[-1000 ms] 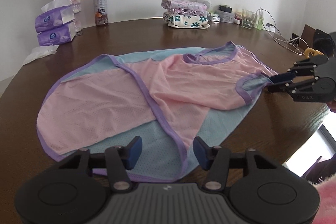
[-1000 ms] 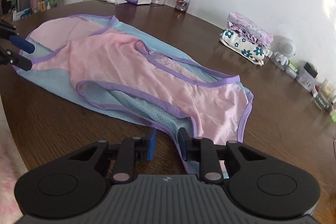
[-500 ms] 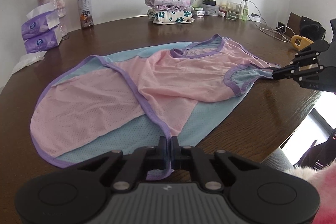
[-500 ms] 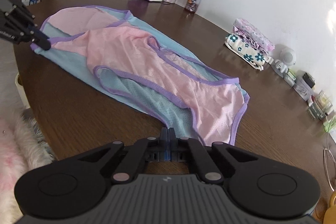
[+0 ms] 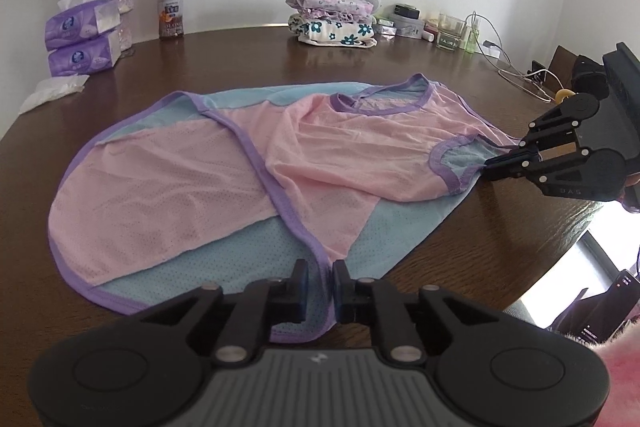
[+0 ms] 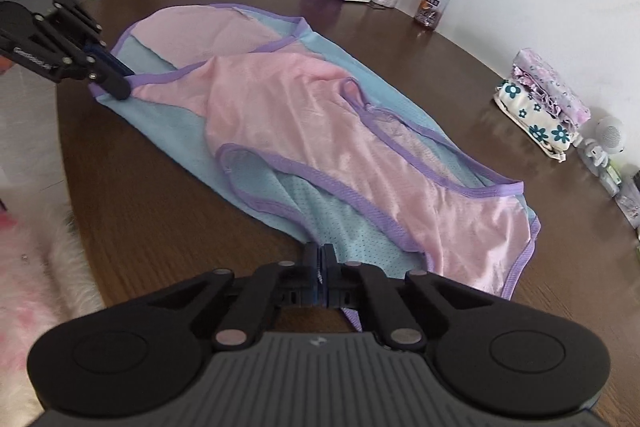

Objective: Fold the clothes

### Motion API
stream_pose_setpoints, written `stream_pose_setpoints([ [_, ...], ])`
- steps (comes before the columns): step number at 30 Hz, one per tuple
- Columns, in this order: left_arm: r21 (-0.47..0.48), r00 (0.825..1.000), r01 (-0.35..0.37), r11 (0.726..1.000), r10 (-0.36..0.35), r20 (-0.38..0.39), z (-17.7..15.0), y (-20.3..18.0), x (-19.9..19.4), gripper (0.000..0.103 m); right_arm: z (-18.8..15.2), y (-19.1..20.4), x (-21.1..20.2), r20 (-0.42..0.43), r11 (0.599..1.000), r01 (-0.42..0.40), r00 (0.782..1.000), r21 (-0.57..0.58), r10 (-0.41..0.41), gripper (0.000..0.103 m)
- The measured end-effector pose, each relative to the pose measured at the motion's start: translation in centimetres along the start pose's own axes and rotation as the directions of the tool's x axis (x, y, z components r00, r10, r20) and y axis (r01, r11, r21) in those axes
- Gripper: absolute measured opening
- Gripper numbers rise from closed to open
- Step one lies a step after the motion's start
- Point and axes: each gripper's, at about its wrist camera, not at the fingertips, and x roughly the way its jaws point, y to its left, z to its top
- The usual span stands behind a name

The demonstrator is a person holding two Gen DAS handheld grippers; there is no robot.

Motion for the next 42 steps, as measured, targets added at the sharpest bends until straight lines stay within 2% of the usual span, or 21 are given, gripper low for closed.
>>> stream_pose_setpoints([
  [6,0.046,1.000,0.001,0.999,-0.002,0.020,0.4,0.7,-1.3,0.002,-0.8,0.4,-2.4,-0.005,0.995,-0.101,0.995,0.019,0.101,0.001],
  [9,0.053,1.000,0.006,0.999,-0.005,-0.006,0.3,0.9,-1.2,0.002,-1.3,1.1,-2.5,-0.030,0.992,-0.126,0.992,0.015,0.126,0.002],
  [11,0.046,0.999,0.022,0.999,-0.020,-0.028,0.1,1.0,-1.0,0.003,-1.3,1.5,-2.4,-0.028,0.991,-0.133,0.991,0.033,0.134,0.009],
  [13,0.034,0.999,0.038,0.999,-0.037,-0.035,-0.1,1.0,-1.1,0.008,-0.9,1.3,-2.9,0.019,0.983,-0.156,0.988,0.093,0.155,0.022],
  [14,0.029,0.999,0.041,0.999,-0.040,-0.030,0.0,1.0,-1.3,0.014,-0.7,1.2,-3.2,0.053,0.976,-0.176,0.984,0.124,0.171,0.034],
  [15,0.026,0.999,0.041,0.999,-0.041,-0.017,0.1,1.1,-1.7,0.021,-0.3,1.0,-3.5,0.083,0.970,-0.190,0.980,0.149,0.179,0.040],
  [17,0.027,0.999,0.030,0.999,-0.031,0.010,0.8,1.4,-2.4,0.024,0.6,0.6,-3.5,0.127,0.963,-0.194,0.977,0.187,0.172,0.040],
  [19,0.035,1.000,0.001,0.999,-0.002,0.031,2.0,1.6,-2.7,0.026,1.7,-0.1,-3.0,0.145,0.959,-0.162,0.981,0.234,0.130,0.040],
  [20,0.036,0.999,-0.022,0.999,0.021,0.042,2.7,1.9,-2.6,0.034,2.3,-0.7,-2.4,0.144,0.955,-0.133,0.985,0.266,0.097,0.040],
  [21,0.035,0.998,-0.047,0.998,0.046,0.054,3.5,2.2,-2.4,0.048,2.9,-1.3,-1.8,0.142,0.949,-0.103,0.988,0.297,0.063,0.040],
  [23,0.024,0.994,-0.082,0.996,0.080,0.073,5.5,2.8,-1.7,0.056,4.1,-3.1,-0.1,0.133,0.919,-0.074,0.991,0.386,0.024,0.040],
  [25,0.012,0.993,-0.091,0.996,0.089,0.076,7.5,3.6,-0.5,0.056,5.3,-5.0,1.8,0.120,0.871,-0.061,0.993,0.487,0.003,0.040],
  [28,-0.031,0.995,-0.084,0.996,0.085,0.041,10.7,4.9,2.3,0.056,6.5,-8.0,4.9,0.087,0.757,-0.075,0.996,0.649,0.024,0.040],
  [31,-0.074,0.995,-0.097,0.993,0.097,-0.009,13.2,6.4,5.5,0.055,7.1,-10.2,7.4,0.049,0.657,-0.077,0.997,0.750,0.061,0.038],
  [33,-0.087,0.993,-0.113,0.990,0.111,-0.031,14.6,7.3,7.3,0.055,7.4,-11.1,8.5,0.020,0.621,-0.067,0.996,0.781,0.082,0.033],
  [35,-0.113,0.991,-0.128,0.985,0.122,-0.054,15.6,8.2,8.9,0.054,7.6,-11.9,9.6,-0.008,0.586,-0.054,0.995,0.809,0.102,0.033],
  [39,-0.187,0.990,-0.128,0.974,0.114,-0.085,17.1,10.1,11.7,0.047,7.9,-12.7,10.8,-0.035,0.533,-0.032,0.993,0.846,0.115,0.030],
  [40,-0.201,0.989,-0.131,0.971,0.116,-0.087,17.4,10.5,12.3,0.046,8.0,-12.8,10.9,-0.037,0.522,-0.030,0.992,0.853,0.117,0.030],
  [42,-0.212,0.986,-0.155,0.965,0.137,-0.095,17.8,11.0,13.5,0.045,8.3,-12.9,11.2,-0.053,0.523,-0.013,0.992,0.852,0.111,0.019],
])
